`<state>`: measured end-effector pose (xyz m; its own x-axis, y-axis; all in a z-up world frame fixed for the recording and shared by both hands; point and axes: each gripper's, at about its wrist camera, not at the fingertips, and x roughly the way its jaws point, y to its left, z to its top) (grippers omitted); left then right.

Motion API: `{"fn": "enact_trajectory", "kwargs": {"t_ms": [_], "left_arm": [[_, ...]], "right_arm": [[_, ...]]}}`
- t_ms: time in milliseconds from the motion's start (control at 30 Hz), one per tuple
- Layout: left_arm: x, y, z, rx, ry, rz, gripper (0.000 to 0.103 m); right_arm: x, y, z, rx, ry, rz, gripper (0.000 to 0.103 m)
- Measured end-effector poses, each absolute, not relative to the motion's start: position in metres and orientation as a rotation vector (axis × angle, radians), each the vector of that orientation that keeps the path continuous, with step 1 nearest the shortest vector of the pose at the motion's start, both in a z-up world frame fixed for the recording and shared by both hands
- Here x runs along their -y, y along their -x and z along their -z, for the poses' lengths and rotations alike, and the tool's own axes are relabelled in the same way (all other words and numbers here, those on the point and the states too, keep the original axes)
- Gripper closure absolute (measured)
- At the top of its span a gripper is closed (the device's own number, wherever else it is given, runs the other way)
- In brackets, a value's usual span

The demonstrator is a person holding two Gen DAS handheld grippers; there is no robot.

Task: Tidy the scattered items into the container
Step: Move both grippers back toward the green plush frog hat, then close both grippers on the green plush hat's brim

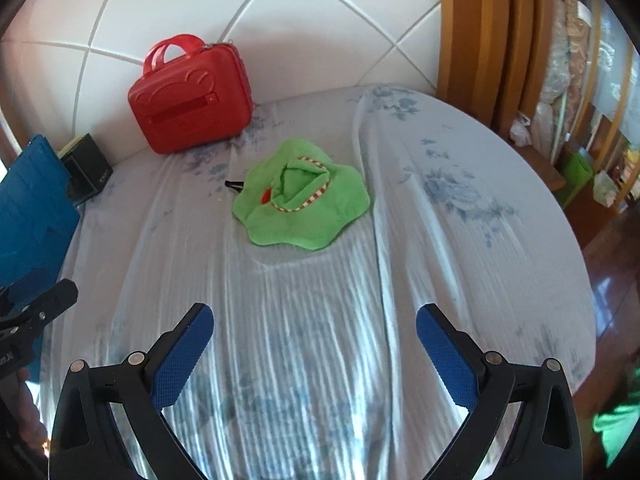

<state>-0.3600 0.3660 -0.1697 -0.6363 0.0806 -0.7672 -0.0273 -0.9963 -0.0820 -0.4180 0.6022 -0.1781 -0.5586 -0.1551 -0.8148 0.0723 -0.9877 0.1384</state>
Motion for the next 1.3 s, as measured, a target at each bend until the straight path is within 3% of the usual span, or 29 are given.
{"fn": "enact_trajectory", "kwargs": {"t_ms": [200,400,467,533,600,667,767,900,967,1033,1100,1200,1300], "left_arm": [[-0.389,0.432,0.218,0.194,1.409,-2.782,0.003],[-0.401,0.484,0.266,0.127,1.519,-2.782,0.003],[-0.399,0.491,0.275,0.119,1.541,-2.782,0.003],[-0.392,0.493,0.28,0.121,1.558,-2.789,0.003],[-0.385,0.495,0.284,0.129,1.578,-2.796,0.003],[-0.375,0.496,0.285,0.143,1.603,-2.812,0.003],[-0.358,0.492,0.28,0.192,1.586,-2.852,0.003],[-0.349,0.492,0.277,0.206,1.577,-2.857,0.003],[-0.351,0.493,0.279,0.194,1.576,-2.846,0.003],[-0.356,0.498,0.281,0.206,1.571,-2.817,0.003],[-0.366,0.505,0.285,0.193,1.562,-2.789,0.003],[-0.387,0.523,0.293,0.118,1.567,-2.752,0.003],[-0.403,0.54,0.298,0.058,1.569,-2.72,0.003]], "right_arm": [[-0.614,0.522,0.224,0.092,-1.453,2.541,0.0],[-0.605,0.592,0.264,0.013,-1.474,2.5,0.002],[-0.602,0.616,0.282,0.019,-1.504,2.485,0.013],[-0.601,0.636,0.3,0.054,-1.549,2.441,0.044],[-0.596,0.643,0.314,0.054,-1.579,2.408,0.053],[-0.583,0.63,0.312,0.03,-1.52,2.355,0.078],[-0.558,0.602,0.316,0.06,-1.484,2.19,0.092],[-0.537,0.572,0.319,0.079,-1.463,2.101,0.093],[-0.551,0.571,0.314,0.136,-1.465,2.16,0.087],[-0.569,0.571,0.31,0.136,-1.465,2.254,0.06],[-0.586,0.572,0.307,0.136,-1.476,2.314,0.053],[-0.609,0.573,0.301,0.148,-1.487,2.373,0.052],[-0.618,0.582,0.294,0.156,-1.477,2.413,0.038]]}}
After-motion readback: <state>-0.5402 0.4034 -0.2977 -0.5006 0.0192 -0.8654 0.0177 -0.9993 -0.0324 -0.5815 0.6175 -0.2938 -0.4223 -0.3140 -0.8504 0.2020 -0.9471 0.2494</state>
